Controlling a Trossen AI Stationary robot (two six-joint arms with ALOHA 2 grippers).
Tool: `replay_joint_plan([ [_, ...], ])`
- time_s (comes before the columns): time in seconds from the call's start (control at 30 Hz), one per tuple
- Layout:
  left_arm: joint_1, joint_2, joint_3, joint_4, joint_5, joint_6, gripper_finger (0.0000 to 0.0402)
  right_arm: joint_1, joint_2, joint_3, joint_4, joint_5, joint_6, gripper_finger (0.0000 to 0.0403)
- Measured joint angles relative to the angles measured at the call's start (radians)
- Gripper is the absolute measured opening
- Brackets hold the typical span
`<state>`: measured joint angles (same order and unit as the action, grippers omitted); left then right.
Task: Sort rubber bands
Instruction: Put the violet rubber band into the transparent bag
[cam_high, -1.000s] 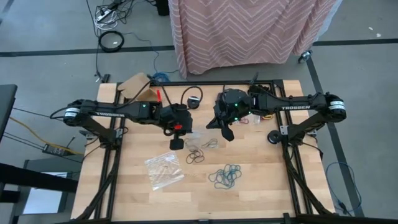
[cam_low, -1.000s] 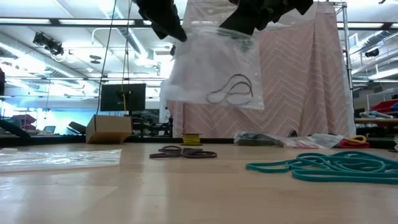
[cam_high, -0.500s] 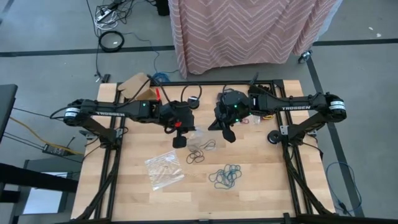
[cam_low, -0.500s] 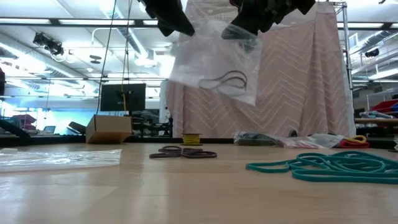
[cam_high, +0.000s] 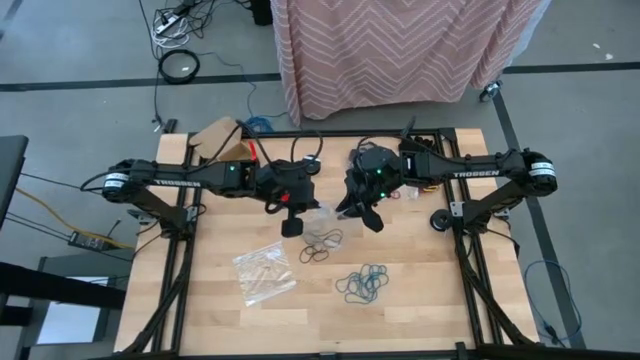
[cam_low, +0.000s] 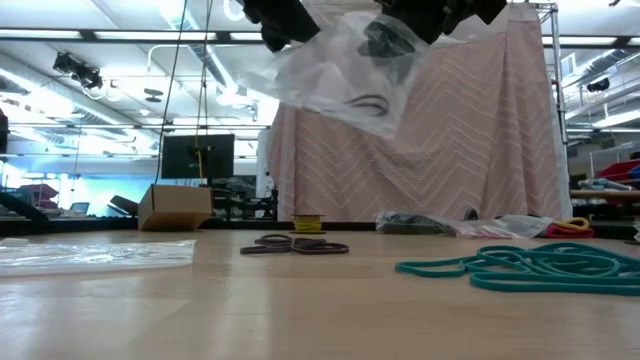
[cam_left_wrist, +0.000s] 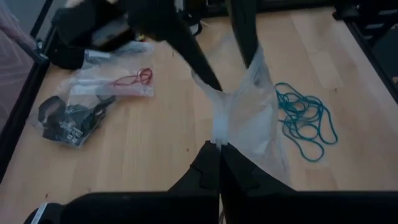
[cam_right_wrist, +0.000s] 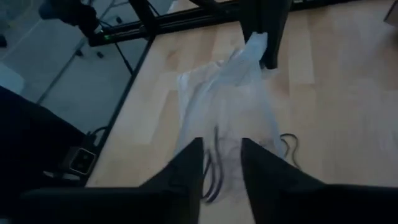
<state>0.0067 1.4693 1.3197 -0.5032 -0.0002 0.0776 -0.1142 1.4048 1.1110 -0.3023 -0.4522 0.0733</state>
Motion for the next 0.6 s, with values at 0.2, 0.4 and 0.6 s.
replay_joint_plan([
  [0.2,0.000,0.001,0.000,0.069,0.009,0.000,0.0000,-0.014,0.073,0.001,0.053,-0.084,0.100,0.0180],
  [0.4,0.000,0.039,0.000,0.050,0.045,-0.007,0.0000,-0.008,0.160,0.000,0.232,-0.119,0.225,0.0199],
  [0.6,-0.003,0.073,0.002,0.007,0.092,-0.007,0.0000,0.001,0.162,0.000,0.282,-0.092,0.199,0.0180],
])
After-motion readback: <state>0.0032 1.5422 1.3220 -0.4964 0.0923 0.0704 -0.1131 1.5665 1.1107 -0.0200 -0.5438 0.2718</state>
